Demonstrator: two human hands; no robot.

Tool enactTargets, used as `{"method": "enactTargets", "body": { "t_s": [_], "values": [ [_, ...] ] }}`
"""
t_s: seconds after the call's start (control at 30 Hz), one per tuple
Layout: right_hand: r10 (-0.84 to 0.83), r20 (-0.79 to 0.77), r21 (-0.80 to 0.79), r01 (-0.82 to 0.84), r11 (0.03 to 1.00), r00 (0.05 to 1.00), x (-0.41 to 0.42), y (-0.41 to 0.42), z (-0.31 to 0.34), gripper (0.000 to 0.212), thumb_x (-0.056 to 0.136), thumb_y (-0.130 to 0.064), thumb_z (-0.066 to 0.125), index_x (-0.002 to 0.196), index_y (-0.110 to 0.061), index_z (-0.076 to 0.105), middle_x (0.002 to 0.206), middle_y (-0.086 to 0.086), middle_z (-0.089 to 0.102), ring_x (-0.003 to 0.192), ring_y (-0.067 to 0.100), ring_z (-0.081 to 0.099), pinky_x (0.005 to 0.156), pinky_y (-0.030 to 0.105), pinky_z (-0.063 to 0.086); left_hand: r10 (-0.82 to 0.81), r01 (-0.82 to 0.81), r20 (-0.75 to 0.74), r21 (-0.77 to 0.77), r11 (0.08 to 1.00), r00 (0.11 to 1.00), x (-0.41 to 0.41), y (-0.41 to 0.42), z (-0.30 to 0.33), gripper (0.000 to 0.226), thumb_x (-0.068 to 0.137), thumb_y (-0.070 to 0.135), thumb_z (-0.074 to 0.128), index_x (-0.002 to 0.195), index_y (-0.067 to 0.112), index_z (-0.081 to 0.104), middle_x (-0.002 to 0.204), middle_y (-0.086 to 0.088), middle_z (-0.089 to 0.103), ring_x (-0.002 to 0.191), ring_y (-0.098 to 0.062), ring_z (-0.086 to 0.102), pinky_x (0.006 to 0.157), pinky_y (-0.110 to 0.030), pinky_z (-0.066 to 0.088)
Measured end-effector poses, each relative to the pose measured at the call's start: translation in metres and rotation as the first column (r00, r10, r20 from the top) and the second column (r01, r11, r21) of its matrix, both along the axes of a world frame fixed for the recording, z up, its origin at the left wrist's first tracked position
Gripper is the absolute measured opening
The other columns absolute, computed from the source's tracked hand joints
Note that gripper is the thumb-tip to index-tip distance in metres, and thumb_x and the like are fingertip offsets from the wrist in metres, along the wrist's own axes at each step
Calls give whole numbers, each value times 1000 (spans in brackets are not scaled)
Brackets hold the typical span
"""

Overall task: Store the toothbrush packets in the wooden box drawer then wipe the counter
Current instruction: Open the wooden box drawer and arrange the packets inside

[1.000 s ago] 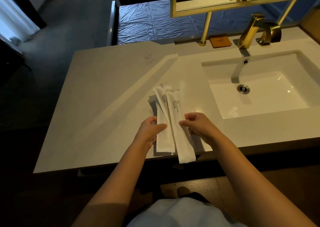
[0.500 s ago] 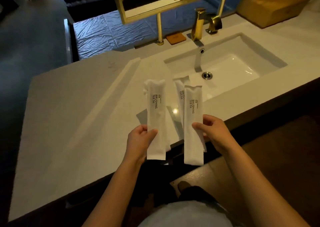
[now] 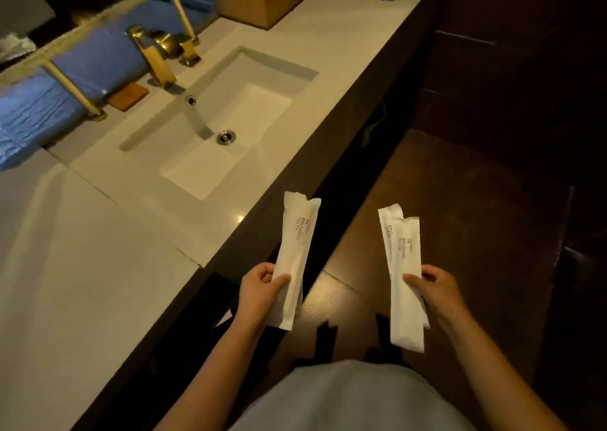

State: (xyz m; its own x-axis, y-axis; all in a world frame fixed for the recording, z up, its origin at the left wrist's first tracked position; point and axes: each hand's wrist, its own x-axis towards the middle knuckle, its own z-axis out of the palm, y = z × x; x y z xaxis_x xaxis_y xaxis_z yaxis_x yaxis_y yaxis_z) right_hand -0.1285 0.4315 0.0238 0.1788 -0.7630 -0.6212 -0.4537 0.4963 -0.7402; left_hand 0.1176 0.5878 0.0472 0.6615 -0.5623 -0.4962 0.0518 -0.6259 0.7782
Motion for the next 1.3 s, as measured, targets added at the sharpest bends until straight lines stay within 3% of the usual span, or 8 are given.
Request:
{"method": "enactTargets", "body": {
  "t_s": [0.1,0.27,0.67,0.77,0.97,1.1,1.2,1.3],
  "values": [
    [-144,-77,58,149,987,987,-55,-8,-21,18,83,-10,66,97,-12,55,105,13,58,77,19,54,72,40,47,-110,105,49,94,990,993,-28,-28,-20,11,82,14,66,74,17,59,76,3,61,73,-13,56,59,-21,42],
    [-251,-140,99,266,959,958,-126,-33,-37,15,83,-8,65,95,-11,56,117,20,60,92,32,57,79,46,48,-250,210,140,255,944,958,-79,-72,-49,12,80,13,67,76,18,57,76,3,57,75,-16,54,57,-25,40],
    [-138,-110,74,147,986,984,-156,-186,-41,15,83,-14,67,95,-15,58,103,8,62,88,25,59,71,36,50,-353,252,184,419,873,918,-116,-174,-79,9,81,12,67,85,11,59,85,-9,60,78,-22,55,69,-32,43],
    [-139,-127,43,145,988,982,-151,-230,-45,13,83,-13,67,91,-15,57,100,8,61,81,21,58,67,33,49,-359,268,170,404,875,918,-109,-225,-87,10,81,12,68,85,9,60,85,-10,60,78,-23,54,71,-33,42],
    [-141,-193,34,150,988,971,-154,-309,-40,11,83,-11,67,89,-14,57,103,13,64,85,25,59,75,37,51,-428,352,132,383,854,894,-96,-342,-79,11,81,14,67,84,12,56,82,-7,57,76,-20,52,67,-29,39],
    [-103,-236,46,117,992,966,-162,-362,-44,17,83,-4,65,99,1,61,111,23,64,92,32,59,83,42,49,-476,396,156,367,842,866,-90,-415,-66,11,81,15,66,86,10,56,82,-6,55,76,-20,51,67,-29,38],
    [-111,-283,44,129,991,953,-163,-402,-53,26,82,-3,66,105,8,60,116,26,62,105,41,58,90,47,48,-436,366,179,321,873,882,-88,-462,-57,11,82,13,66,83,11,55,79,-4,54,74,-19,50,65,-28,36],
    [-118,-281,57,140,989,952,-160,-450,-64,28,81,0,67,105,10,60,117,28,62,106,44,58,90,49,48,-351,295,179,281,913,919,-89,-504,-54,14,81,10,66,77,15,53,72,-1,52,72,-19,50,60,-26,35]
  ]
}}
